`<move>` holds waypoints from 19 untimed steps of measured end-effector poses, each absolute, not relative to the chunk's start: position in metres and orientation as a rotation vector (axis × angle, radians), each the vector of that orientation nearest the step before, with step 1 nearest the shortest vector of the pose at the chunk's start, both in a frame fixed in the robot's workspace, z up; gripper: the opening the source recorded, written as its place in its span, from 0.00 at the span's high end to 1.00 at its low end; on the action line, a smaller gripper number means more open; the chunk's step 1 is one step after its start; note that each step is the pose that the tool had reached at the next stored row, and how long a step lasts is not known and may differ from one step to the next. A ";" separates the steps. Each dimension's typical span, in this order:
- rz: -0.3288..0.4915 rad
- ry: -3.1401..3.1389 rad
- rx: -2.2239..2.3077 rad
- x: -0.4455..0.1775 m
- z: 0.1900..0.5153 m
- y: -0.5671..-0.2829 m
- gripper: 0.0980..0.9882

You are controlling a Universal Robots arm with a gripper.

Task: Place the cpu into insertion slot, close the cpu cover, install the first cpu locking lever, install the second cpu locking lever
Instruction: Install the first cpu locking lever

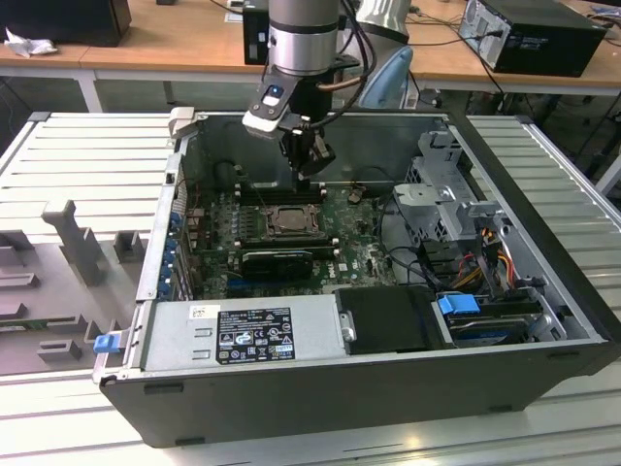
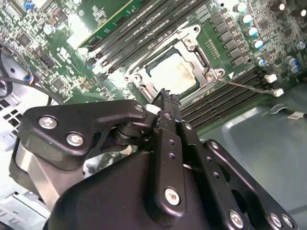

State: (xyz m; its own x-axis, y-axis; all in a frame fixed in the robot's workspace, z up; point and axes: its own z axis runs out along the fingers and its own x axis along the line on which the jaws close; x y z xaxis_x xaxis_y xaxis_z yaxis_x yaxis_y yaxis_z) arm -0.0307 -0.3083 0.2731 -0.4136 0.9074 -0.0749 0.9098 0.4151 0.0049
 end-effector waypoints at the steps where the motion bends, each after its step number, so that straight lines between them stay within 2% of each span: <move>1: -0.056 2.596 1.647 -0.031 0.273 -0.308 0.99; 19: -0.050 2.914 0.933 -0.031 0.273 -0.308 0.99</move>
State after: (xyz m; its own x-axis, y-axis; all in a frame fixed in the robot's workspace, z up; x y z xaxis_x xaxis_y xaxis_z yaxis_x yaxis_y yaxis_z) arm -0.0307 -0.3083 0.2731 -0.8112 0.5782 -0.0875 0.5809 0.8140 -0.0064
